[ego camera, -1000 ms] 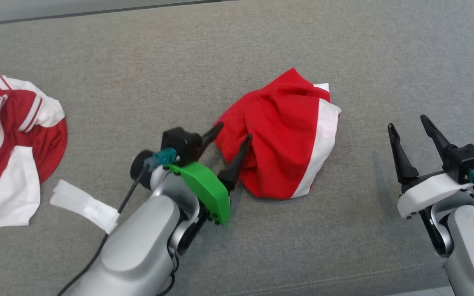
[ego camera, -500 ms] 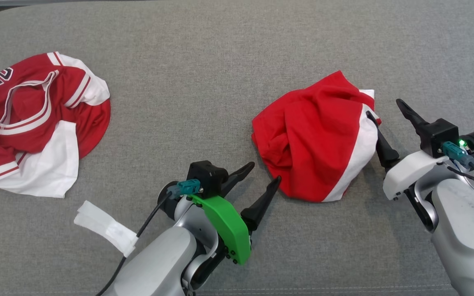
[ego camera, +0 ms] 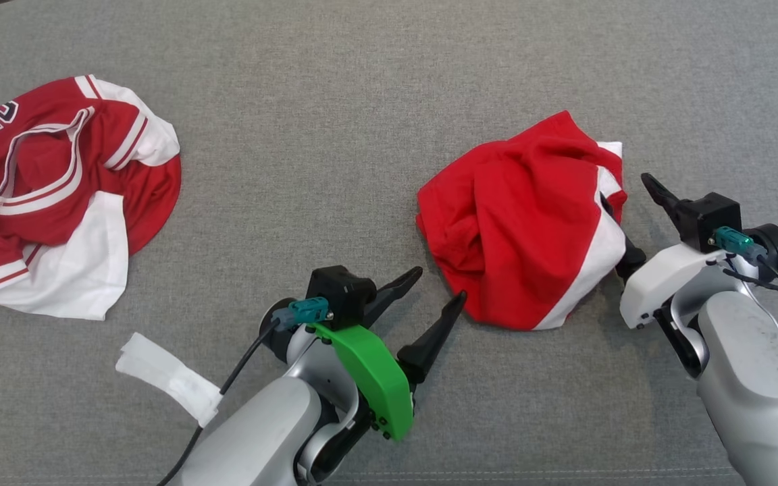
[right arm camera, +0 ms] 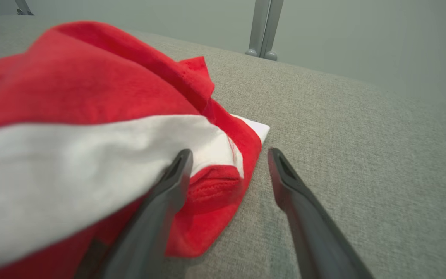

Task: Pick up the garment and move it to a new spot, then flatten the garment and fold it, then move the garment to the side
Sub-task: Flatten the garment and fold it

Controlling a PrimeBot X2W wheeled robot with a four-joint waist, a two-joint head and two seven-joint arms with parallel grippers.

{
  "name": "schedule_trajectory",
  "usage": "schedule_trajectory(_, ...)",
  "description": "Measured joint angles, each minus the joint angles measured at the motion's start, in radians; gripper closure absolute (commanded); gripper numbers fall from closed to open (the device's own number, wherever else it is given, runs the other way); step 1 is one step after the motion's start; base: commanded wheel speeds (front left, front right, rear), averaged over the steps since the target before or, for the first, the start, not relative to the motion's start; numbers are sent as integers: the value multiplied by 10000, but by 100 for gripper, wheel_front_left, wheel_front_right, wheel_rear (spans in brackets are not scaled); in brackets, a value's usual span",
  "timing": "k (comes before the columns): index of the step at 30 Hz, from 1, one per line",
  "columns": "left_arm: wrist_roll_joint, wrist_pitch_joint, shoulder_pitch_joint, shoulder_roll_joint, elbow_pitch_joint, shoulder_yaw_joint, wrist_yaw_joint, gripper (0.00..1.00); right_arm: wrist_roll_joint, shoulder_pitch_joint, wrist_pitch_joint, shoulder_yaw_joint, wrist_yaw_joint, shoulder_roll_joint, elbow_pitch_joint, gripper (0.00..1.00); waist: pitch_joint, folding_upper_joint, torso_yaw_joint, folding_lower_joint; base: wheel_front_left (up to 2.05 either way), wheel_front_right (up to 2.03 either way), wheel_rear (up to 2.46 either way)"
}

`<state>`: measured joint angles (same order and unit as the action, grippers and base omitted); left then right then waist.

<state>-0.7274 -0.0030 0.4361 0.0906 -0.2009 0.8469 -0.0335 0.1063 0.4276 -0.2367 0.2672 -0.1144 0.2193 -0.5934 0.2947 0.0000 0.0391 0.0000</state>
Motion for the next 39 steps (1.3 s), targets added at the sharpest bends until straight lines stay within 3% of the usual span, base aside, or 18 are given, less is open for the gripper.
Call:
schedule_trajectory(1,0,27,-24,13,65,10,-2,0,54,23,0,10,-2,-31,-73,11,11,0,2,0,0,0,0)
schedule_trajectory(2,-4,42,-50,19,132,21,0,0,123,44,0,8,-27,-42,-167,33,22,0,5,0,0,0,0)
schedule_trajectory(3,-23,105,-65,17,182,40,-2,0,161,72,0,15,-67,-42,-267,48,36,0,10,0,0,0,0)
schedule_trajectory(4,-59,130,-67,13,219,75,-2,0,198,105,2,10,-84,-40,-343,56,51,0,18,0,0,0,0)
schedule_trajectory(5,-84,192,-68,8,257,111,-2,0,284,139,2,-19,-84,-46,-403,56,69,0,35,0,0,0,0)
schedule_trajectory(8,-88,213,-70,10,380,144,-2,0,408,201,2,-2,-86,-61,-602,69,143,1,89,0,0,0,0)
schedule_trajectory(10,-88,215,-72,31,453,134,0,0,577,231,2,13,-86,-123,-755,84,178,0,119,0,0,0,0)
schedule_trajectory(12,-88,217,-74,73,502,115,4,0,675,303,2,29,-86,-190,-867,93,201,0,134,0,0,0,0)
schedule_trajectory(15,-88,293,-87,157,554,79,69,0,796,440,0,33,-86,-228,-978,100,231,0,144,0,0,0,0)
schedule_trajectory(23,-107,293,-267,199,633,21,71,0,1429,556,-4,449,-86,-305,-984,100,201,0,153,0,0,0,0)
schedule_trajectory(27,-224,286,-418,198,608,8,75,0,1958,594,-4,1108,-86,-337,-318,100,127,0,168,0,0,0,0)
schedule_trajectory(32,-416,128,-533,176,608,-81,77,0,2543,1172,385,2842,-90,-198,1273,100,-15,0,169,0,0,0,0)
schedule_trajectory(39,-683,-130,-639,-59,545,-115,77,0,3453,2182,2148,4614,-92,1016,3289,100,-387,0,181,0,0,0,0)
